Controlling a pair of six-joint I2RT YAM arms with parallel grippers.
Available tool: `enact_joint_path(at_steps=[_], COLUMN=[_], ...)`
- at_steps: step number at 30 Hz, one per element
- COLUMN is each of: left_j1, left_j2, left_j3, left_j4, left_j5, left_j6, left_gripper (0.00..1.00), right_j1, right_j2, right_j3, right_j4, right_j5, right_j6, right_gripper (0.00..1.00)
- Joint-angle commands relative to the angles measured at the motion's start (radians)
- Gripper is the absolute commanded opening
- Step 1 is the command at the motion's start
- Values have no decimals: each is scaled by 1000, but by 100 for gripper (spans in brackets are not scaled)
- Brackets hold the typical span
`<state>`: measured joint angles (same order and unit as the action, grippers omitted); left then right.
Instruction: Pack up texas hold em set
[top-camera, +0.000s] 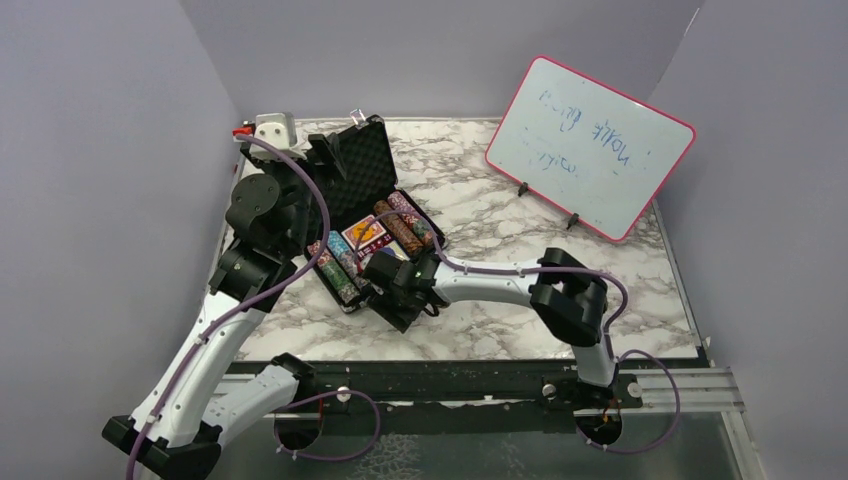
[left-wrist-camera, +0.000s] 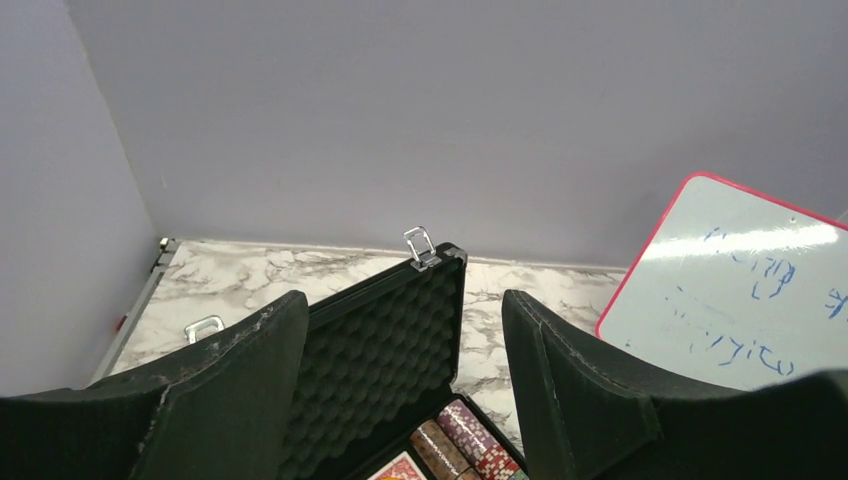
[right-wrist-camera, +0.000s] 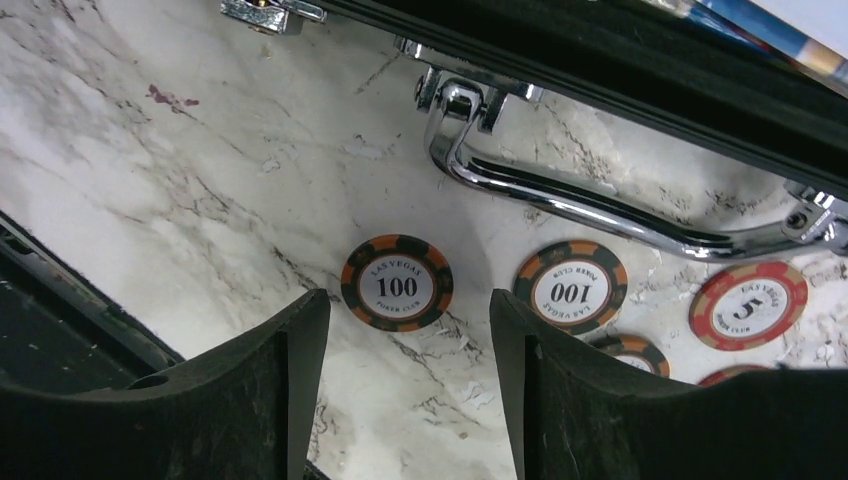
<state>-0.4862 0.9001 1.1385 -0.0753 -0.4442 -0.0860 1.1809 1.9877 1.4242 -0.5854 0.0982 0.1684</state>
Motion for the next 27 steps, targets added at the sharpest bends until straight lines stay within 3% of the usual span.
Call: enact_joint_path(at_steps=[1,17,27], left_j1=[0,0,0], left_j2=[-22,-19,-17], left_j3=[31,40,34], left_j4=[-4,-5,-8], left_j5=[-38,-45,-47], left_j6=[9,29,31], left_gripper=[74,74,74], right_j1=[2,5,6], right_j2=[41,142,154], right_j3=[47,124,140], right_j4=[-14,-134,-239], right_j5=[-35,-25,-2], right_j6=[-47,-39,-24], right_gripper=[63,49,48])
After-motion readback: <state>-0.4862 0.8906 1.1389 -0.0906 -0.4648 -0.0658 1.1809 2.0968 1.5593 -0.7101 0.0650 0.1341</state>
